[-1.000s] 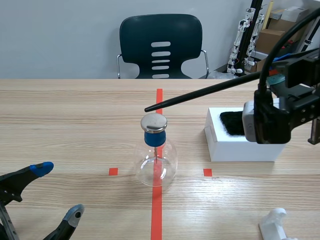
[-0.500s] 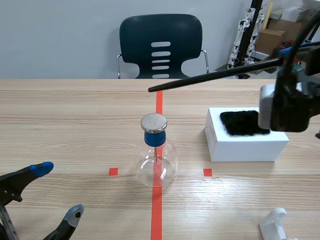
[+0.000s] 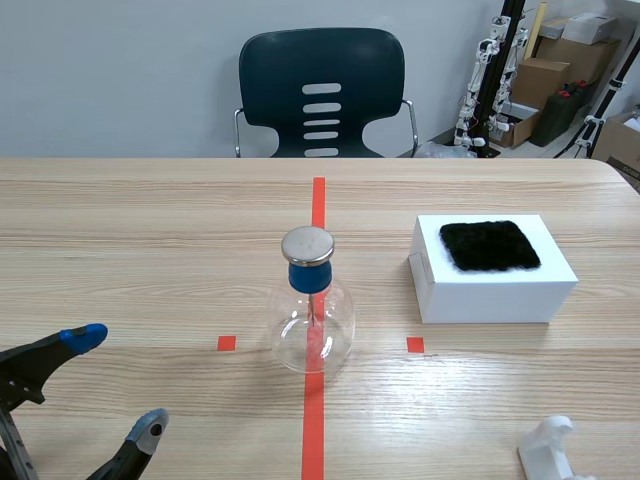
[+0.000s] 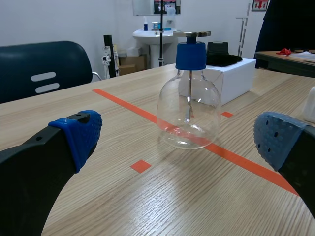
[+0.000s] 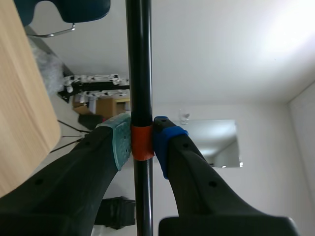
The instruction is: Do the electroscope experiment. move the rod toward and away from the electroscope
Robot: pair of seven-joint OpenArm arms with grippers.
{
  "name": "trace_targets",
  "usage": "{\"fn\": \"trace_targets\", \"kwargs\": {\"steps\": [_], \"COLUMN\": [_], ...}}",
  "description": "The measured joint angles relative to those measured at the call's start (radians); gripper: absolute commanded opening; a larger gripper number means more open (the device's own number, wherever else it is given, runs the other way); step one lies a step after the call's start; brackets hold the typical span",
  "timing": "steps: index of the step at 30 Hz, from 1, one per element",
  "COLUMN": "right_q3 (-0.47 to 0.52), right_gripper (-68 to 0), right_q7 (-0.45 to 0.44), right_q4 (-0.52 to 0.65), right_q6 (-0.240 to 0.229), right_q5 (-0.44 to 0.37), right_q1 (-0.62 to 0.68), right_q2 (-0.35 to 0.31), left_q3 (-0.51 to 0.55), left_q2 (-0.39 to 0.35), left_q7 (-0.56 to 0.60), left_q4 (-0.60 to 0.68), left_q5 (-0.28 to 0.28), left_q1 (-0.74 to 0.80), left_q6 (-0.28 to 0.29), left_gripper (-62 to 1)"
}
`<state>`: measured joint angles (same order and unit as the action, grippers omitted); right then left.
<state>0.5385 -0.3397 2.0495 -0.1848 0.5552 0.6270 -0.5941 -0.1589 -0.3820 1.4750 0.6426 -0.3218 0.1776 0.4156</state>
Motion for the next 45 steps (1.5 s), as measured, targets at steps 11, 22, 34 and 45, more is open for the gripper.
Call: {"fn": "trace_targets", "kwargs": {"steps": [11,22,34,45], "right_q3": [0.009,0.005,0.005,0.005], "right_gripper": [-66.2,-66.2,-66.2,-66.2], "right_q7": [-0.192,-0.212,-0.210,-0.209], "right_q4": [-0.299,-0.302,-0.298,-0.298], "right_q6": [-0.010,-0.010,-0.010,-0.010], "right_q5": [-0.066,-0.058,-0.058,-0.058], "right_q1": [-0.036,-0.036,-0.036,-0.036], "right_q2": [-0.099,-0.098,-0.098,-0.098], "left_q3": [0.000,0.000,0.000,0.000], "left_q2": [0.000,0.000,0.000,0.000], "left_q7": [0.000,0.000,0.000,0.000], "left_q4": [0.000,0.000,0.000,0.000], "left_q5": [0.000,0.000,0.000,0.000], "left_q1": [0.000,0.000,0.000,0.000], "left_q6": [0.000,0.000,0.000,0.000], "left_gripper": [1.4,1.4,1.4,1.4]}}
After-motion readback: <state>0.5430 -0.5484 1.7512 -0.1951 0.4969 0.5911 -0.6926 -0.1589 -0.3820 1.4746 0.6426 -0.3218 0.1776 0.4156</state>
